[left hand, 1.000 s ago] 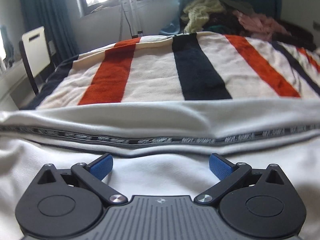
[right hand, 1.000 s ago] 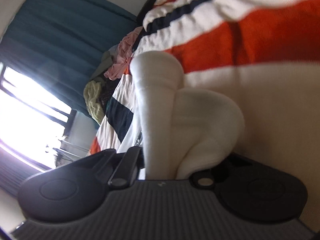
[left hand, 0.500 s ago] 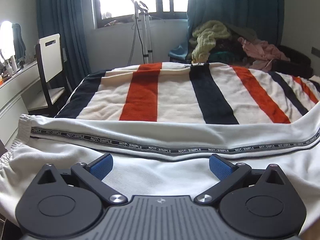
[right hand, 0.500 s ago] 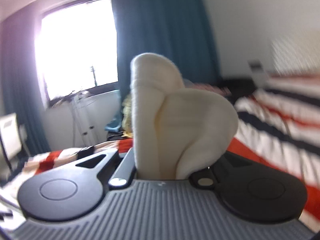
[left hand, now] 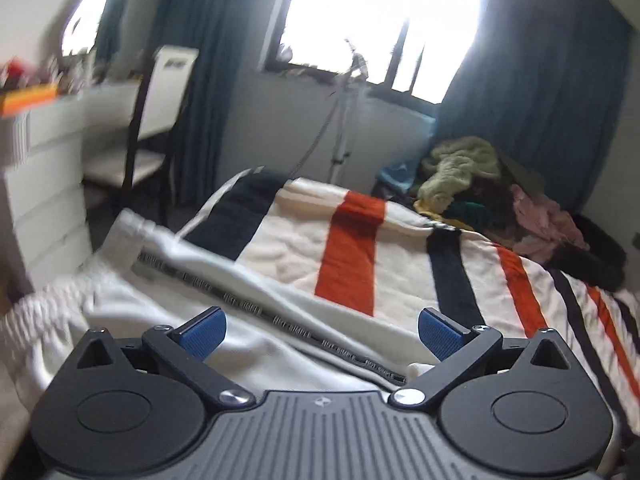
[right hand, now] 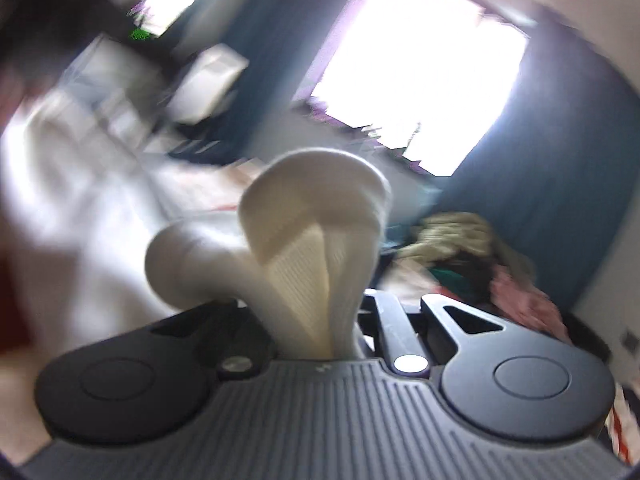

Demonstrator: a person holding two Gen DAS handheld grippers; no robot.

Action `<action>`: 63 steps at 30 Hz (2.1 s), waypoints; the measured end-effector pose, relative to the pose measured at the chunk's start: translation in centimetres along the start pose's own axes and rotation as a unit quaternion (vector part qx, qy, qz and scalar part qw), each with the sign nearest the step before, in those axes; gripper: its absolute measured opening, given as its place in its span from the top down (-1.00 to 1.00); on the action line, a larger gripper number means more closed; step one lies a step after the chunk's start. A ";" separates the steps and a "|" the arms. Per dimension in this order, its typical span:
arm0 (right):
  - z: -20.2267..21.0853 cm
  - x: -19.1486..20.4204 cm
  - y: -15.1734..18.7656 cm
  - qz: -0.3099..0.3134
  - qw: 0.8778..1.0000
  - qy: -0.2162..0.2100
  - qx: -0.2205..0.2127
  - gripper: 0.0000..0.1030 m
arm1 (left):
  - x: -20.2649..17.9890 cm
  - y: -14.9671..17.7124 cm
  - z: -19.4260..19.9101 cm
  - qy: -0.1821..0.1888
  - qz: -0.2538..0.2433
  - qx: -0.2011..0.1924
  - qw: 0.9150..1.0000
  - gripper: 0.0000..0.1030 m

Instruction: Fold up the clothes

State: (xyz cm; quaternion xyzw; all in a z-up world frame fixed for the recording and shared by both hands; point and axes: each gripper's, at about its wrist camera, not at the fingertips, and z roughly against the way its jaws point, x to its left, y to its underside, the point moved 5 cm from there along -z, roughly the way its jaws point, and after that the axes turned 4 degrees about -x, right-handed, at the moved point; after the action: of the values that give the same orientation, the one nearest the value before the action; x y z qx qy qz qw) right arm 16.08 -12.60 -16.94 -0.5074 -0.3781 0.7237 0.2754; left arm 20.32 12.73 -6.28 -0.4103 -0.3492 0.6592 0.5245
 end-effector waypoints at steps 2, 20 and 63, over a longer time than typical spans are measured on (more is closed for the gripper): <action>0.1 3.2 0.9 0.035 0.999 -0.023 0.011 0.80 | -1.5 -0.4 1.2 -0.002 -0.052 -0.033 0.998 -0.99; 0.9 2.7 0.2 -0.152 0.959 -0.220 0.092 -0.70 | -5.6 3.4 0.3 0.038 -0.099 -0.023 0.994 -0.99; -3.7 -9.9 9.2 -0.385 0.892 0.092 0.217 -0.89 | -14.5 9.6 -13.8 0.122 -0.229 0.112 0.959 0.28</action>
State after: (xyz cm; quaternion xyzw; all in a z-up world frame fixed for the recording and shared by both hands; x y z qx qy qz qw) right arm 22.70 -24.51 -20.06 -0.3140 -0.3500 0.5756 0.6690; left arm 30.64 -3.02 -18.09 -0.3354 -0.2905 0.5014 0.7428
